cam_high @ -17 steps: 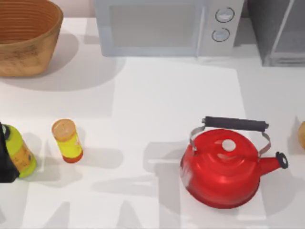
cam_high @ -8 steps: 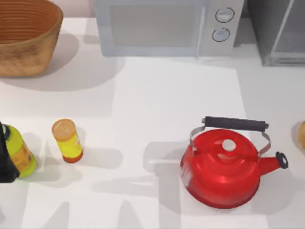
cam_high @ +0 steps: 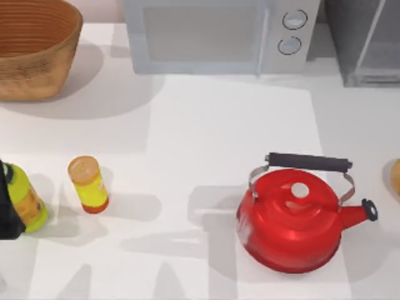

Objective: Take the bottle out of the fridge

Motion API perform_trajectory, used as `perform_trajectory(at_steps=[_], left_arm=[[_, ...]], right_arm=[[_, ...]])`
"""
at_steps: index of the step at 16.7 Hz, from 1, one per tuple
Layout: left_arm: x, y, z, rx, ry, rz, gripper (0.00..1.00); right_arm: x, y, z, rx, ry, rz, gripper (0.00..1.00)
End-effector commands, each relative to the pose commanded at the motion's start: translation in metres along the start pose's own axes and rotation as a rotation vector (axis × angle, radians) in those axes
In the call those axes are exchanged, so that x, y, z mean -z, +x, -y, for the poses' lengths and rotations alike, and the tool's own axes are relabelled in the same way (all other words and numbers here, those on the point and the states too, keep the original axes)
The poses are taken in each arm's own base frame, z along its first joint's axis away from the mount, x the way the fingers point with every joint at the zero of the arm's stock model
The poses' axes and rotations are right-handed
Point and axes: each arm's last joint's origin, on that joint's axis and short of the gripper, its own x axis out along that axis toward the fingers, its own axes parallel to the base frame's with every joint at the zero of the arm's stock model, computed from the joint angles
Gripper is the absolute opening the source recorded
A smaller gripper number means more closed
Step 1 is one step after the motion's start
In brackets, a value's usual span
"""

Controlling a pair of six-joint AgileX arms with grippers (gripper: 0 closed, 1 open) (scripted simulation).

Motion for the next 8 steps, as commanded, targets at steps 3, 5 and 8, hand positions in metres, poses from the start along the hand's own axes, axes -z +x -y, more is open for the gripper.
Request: perform_trajectory(at_steps=[3, 5, 8], left_arm=[[0.000, 0.000, 0.000, 0.000, 0.000, 0.000, 1.00], [0.000, 0.000, 0.000, 0.000, 0.000, 0.000, 1.00], [0.000, 0.000, 0.000, 0.000, 0.000, 0.000, 1.00]], right_arm=[[0.000, 0.000, -0.001, -0.002, 0.002, -0.003, 1.00], [0.000, 0.004, -0.001, -0.004, 0.001, -0.002, 1.00], [0.001, 0.031, 0.001, -0.007, -0.002, -0.001, 1.00]])
